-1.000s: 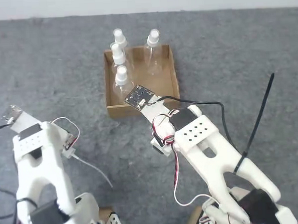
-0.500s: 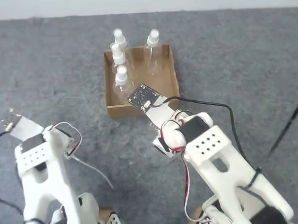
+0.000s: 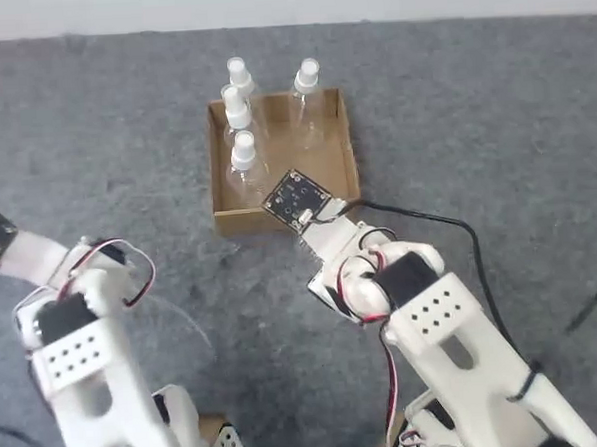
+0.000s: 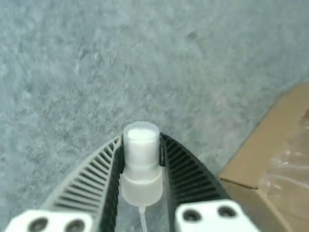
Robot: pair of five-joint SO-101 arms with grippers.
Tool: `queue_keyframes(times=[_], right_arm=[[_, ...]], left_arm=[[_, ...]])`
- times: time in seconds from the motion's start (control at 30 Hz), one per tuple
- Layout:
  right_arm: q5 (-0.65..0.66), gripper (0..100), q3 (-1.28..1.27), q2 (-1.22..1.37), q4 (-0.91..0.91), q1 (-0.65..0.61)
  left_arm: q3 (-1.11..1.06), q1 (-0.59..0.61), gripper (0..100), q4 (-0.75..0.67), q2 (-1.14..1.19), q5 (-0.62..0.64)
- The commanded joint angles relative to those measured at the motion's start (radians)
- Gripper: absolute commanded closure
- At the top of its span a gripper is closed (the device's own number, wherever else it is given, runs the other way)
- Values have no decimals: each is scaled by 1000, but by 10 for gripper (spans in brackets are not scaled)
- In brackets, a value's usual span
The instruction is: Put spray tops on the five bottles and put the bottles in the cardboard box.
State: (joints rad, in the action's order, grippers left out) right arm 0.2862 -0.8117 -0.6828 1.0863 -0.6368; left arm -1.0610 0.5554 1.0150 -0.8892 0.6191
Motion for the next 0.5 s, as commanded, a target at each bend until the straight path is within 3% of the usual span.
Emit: queue_keyframes(times=[0.0, 0.17, 0.33, 0.47], right_arm=[[-3, 978, -9, -93, -41, 12], [-5, 979, -17, -139, -36, 12], [-9, 979, -46, -193, -42, 10], [-11, 979, -71, -255, -44, 10]], left_arm=[[41, -6, 988, -21, -141, 12], [36, -75, 988, -21, -255, 15], [39, -138, 988, -21, -345, 144], [39, -158, 988, -35, -407, 163]])
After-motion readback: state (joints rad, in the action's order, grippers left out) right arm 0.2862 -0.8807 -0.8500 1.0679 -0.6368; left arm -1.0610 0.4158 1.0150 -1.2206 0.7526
